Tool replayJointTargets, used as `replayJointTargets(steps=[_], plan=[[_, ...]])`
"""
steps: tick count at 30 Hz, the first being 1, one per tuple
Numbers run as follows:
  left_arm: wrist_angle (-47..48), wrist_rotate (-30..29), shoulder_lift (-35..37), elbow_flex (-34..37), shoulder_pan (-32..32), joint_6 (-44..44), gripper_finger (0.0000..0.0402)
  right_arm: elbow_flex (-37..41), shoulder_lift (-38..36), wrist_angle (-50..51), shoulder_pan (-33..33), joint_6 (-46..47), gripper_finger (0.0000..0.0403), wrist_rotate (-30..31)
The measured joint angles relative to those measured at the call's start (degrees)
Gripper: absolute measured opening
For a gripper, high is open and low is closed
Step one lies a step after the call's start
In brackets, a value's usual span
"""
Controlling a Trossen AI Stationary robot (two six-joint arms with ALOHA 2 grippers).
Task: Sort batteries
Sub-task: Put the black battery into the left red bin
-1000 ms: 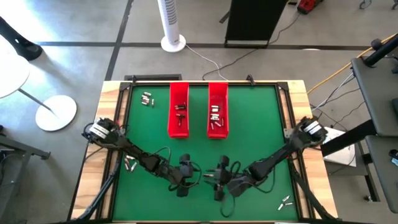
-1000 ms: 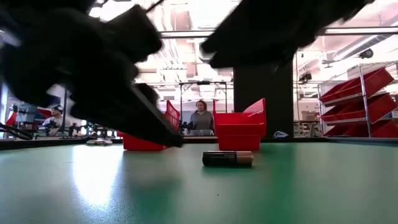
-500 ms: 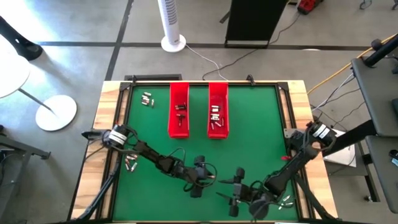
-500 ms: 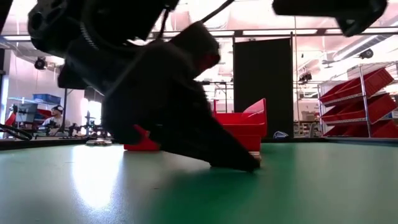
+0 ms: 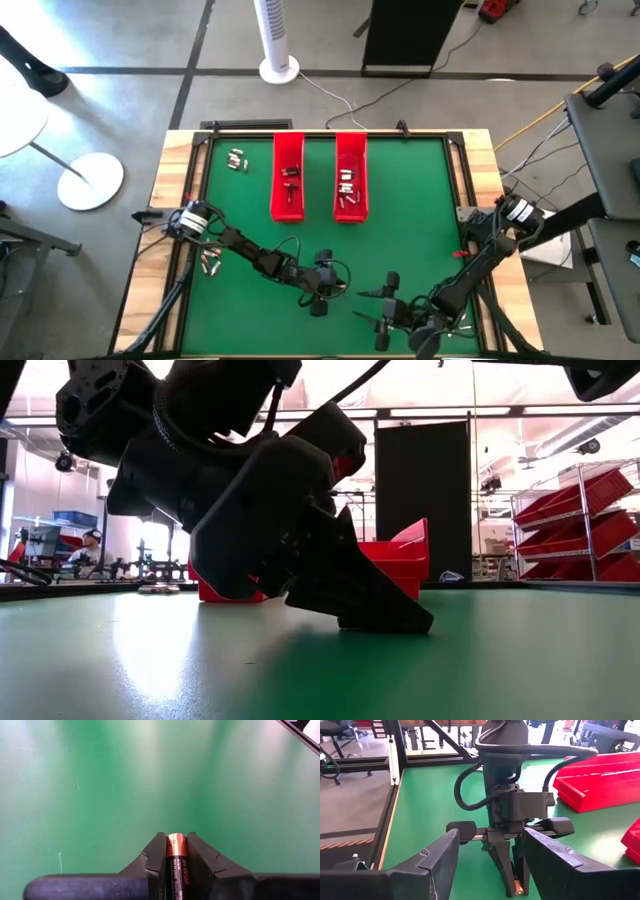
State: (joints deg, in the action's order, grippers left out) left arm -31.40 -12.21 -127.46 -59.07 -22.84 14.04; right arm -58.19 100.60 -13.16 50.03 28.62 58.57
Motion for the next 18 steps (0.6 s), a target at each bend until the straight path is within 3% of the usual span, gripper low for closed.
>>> replayJointTargets(steps=[4,8,13,18], plan=[[2.1,0.18,1.55,0.02,0.25,-0.04,0.0034,0.0,-0.09,-0.02,0.42,0.3,0.021,-0.02],[10.49,0.77,7.64,0.62,0.66,-0.58,0.0033,0.0,-0.78,0.1,1.0,0.3,0.021,-0.02],[26.95,0.64,21.55,1.54,0.88,-4.21,0.0033,-0.02,-0.94,1.84,1.09,0.2,0.021,-0.03],[41.15,-5.0,37.19,2.32,2.12,-6.27,0.0033,0.06,-0.94,8.06,-0.67,0.92,0.021,-0.04]])
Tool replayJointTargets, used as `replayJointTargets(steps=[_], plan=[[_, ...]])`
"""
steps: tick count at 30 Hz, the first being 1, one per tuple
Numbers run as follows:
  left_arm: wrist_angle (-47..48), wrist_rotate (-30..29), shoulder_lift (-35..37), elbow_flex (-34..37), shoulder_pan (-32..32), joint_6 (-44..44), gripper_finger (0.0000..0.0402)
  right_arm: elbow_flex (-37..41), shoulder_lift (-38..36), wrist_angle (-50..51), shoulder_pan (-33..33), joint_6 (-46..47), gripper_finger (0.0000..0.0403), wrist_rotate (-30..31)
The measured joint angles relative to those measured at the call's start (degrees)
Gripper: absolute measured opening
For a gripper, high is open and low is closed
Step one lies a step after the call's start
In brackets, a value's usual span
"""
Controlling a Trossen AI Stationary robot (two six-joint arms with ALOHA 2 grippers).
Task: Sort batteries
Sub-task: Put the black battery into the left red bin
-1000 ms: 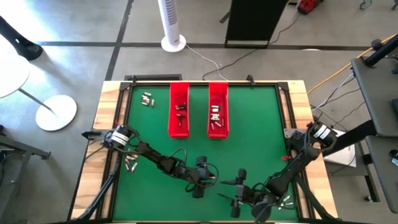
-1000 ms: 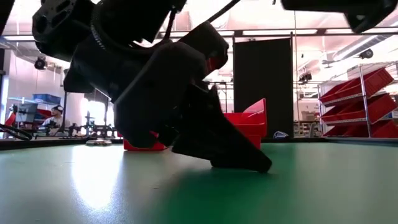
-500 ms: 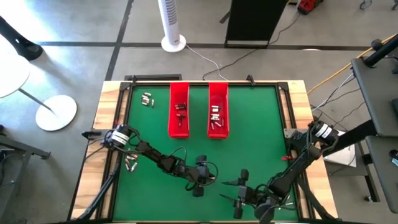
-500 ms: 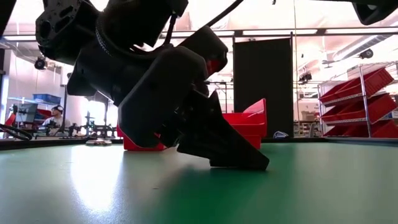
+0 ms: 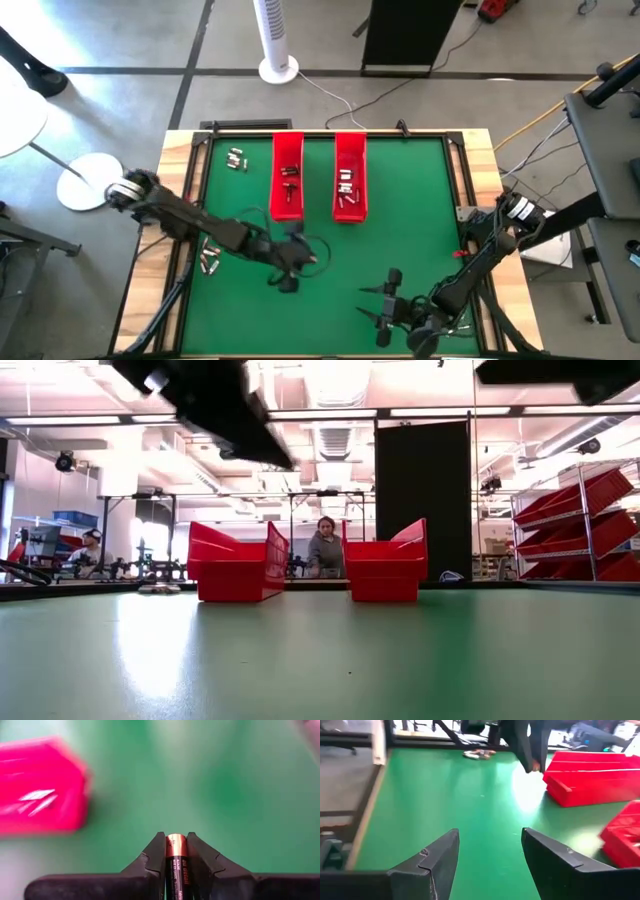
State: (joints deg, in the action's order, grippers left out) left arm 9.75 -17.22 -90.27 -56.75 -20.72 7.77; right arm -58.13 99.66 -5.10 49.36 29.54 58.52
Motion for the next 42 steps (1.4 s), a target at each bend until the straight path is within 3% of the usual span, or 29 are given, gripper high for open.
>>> replayJointTargets(steps=[6,12,22,28,42], plan=[[10.57,-3.04,12.82,-0.15,7.47,-2.74,0.0034,0.07,0.0,2.91,-4.91,-0.15,0.021,-1.39],[16.82,-1.52,14.93,0.0,19.05,-6.78,0.0035,0.07,0.0,2.94,-10.19,-2.73,0.021,-6.95],[16.64,6.07,10.66,0.32,33.28,-17.95,0.0035,0.09,-3.33,3.35,-13.31,-10.85,0.021,-9.66],[16.48,9.28,5.56,0.3,40.06,-19.52,0.0036,0.09,-8.43,3.59,-13.52,-16.99,0.021,-9.44],[11.89,12.2,-5.79,0.21,43.35,-23.68,0.0036,0.09,-13.31,4.91,-15.21,-23.17,0.021,-8.87]])
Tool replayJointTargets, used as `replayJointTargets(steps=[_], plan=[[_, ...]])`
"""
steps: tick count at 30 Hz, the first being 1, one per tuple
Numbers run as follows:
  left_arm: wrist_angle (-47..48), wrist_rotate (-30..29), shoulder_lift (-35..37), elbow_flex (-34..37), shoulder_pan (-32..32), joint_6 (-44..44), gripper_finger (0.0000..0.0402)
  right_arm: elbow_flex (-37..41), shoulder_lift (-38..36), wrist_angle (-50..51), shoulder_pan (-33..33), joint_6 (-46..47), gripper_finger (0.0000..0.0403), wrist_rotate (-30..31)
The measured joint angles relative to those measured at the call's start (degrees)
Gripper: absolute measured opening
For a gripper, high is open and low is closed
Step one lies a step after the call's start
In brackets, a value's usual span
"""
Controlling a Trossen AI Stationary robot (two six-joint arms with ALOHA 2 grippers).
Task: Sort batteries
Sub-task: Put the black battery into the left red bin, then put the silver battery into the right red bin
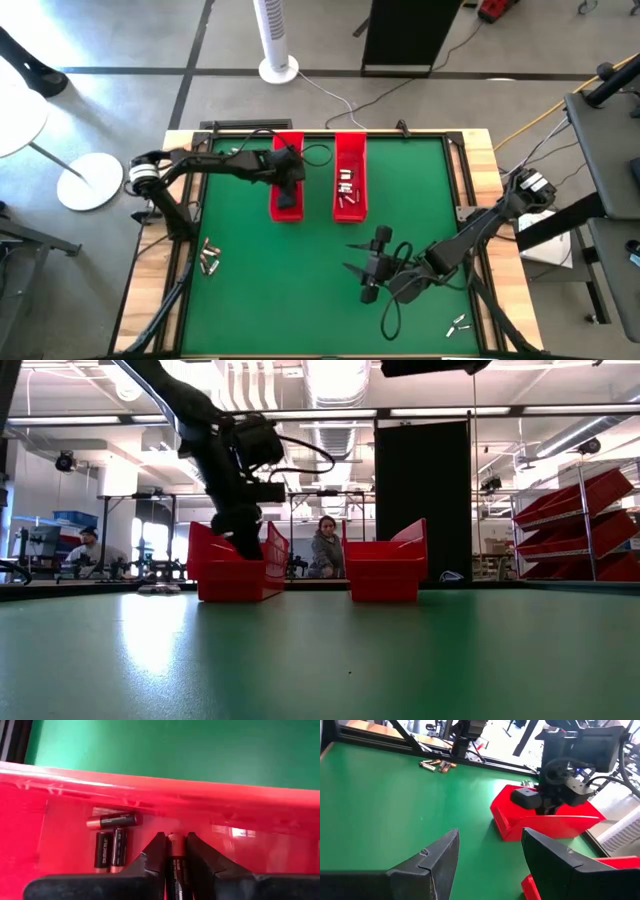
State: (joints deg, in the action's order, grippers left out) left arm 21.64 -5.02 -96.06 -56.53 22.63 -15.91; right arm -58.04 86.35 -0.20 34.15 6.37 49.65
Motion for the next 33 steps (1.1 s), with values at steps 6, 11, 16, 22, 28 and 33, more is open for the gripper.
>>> replayJointTargets(steps=[6,11,16,22,28,33], plan=[[-1.45,-0.62,-2.64,0.0,1.35,-0.91,0.0036,0.14,0.0,0.74,-1.25,1.69,0.021,-0.07],[-2.62,-3.67,-3.91,-0.11,1.53,-0.97,0.0037,0.2,0.0,1.74,-1.2,2.6,0.021,-0.13],[-2.64,-3.45,-4.16,-0.11,1.56,-0.43,0.0053,0.2,0.0,1.76,-1.2,2.6,0.021,-0.13],[-2.62,-3.41,-4.17,-0.09,1.55,-0.18,0.008,0.2,0.0,1.72,-1.18,2.71,0.021,-0.13],[-2.6,-3.41,-4.17,-0.07,1.53,0.07,0.0086,0.2,0.0,1.69,-1.18,3.1,0.021,-0.13],[2.26,-3.21,-3.05,-2.79,1.49,1.4,0.0086,0.2,0.0,1.67,-1.18,3.08,0.021,-0.13]])
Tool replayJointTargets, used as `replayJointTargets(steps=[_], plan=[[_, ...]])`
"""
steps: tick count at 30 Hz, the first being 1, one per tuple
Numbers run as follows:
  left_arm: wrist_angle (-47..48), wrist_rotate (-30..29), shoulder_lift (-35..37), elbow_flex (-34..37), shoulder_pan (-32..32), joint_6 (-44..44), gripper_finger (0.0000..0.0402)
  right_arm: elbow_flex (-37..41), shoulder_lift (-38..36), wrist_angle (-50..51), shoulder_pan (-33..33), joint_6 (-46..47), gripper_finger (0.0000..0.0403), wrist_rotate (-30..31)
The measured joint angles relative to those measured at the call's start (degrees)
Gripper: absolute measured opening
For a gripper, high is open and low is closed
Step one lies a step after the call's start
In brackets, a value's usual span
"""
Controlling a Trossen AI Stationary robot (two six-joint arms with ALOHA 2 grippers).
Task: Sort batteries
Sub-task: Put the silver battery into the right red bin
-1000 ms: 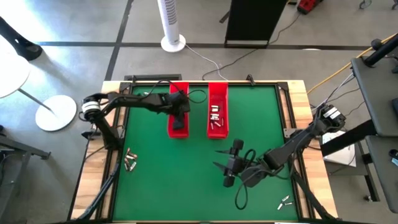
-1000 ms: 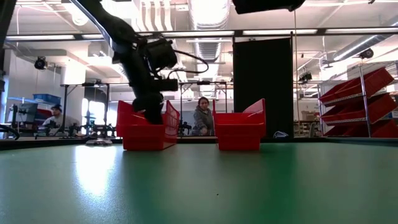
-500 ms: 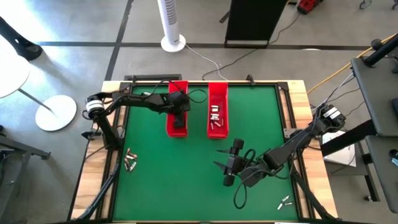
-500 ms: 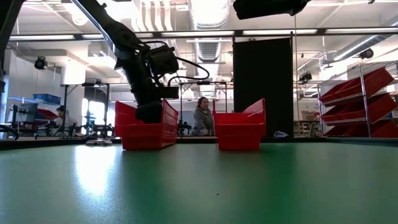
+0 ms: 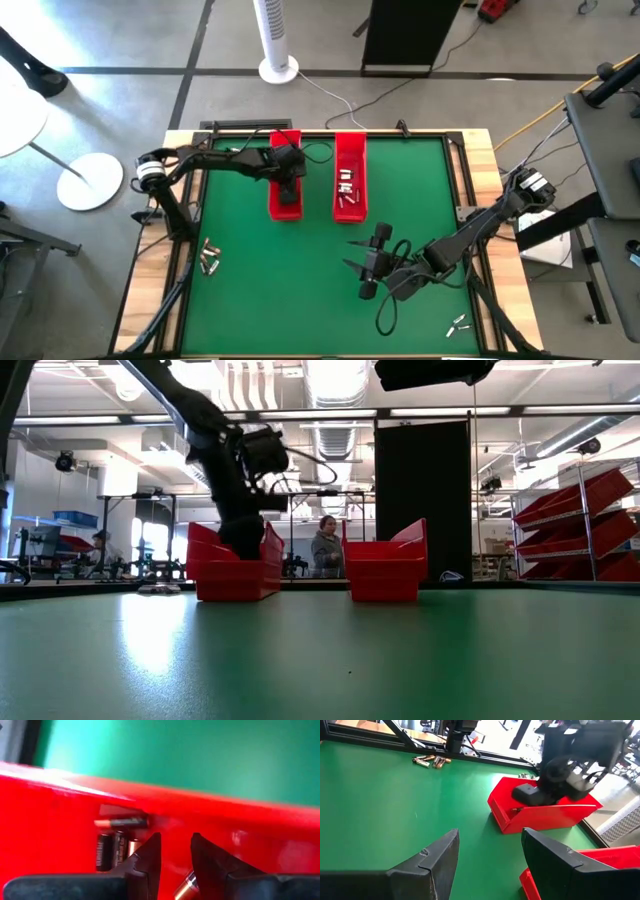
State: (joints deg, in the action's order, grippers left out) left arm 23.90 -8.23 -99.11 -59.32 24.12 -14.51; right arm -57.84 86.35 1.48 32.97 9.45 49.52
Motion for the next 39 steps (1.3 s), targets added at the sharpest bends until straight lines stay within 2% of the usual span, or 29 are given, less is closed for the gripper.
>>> replayJointTargets(steps=[10,16,20,24,29,33,35,39], plan=[[14.97,0.76,9.56,-9.3,-1.88,4.32,0.0087,0.0,0.0,-0.05,0.0,0.0,0.021,0.0],[13.29,2.99,17.28,-6.81,-5.22,10.29,0.0087,-0.68,0.0,-0.23,0.59,-0.09,0.021,0.0],[11.24,2.76,23.56,-3.01,-11.4,16.43,0.0087,-2.14,0.0,0.39,2.92,-0.47,0.021,-0.01],[1.96,3.0,30.24,2.77,-23.09,23.38,0.0087,-2.75,0.07,0.26,5.82,0.47,0.021,-0.07],[-23.32,-0.93,34.47,12.93,-40.12,27.15,0.0087,-2.75,2.3,-0.35,8.32,6.52,0.021,-0.54],[-41.86,-6.81,32.94,19.78,-51.26,26.29,0.0087,-3.38,6.49,-1.48,9.73,11.05,0.021,-1.83],[-48.26,-9.52,31.24,21.73,-55.27,25.92,0.0087,-5.17,8.56,-0.75,10.48,14.4,0.021,-3.81],[-57.83,-12.25,26.45,23.72,-60.41,25.56,0.0087,-11.72,11.36,12.24,11.77,25.1,0.021,-10.74]])
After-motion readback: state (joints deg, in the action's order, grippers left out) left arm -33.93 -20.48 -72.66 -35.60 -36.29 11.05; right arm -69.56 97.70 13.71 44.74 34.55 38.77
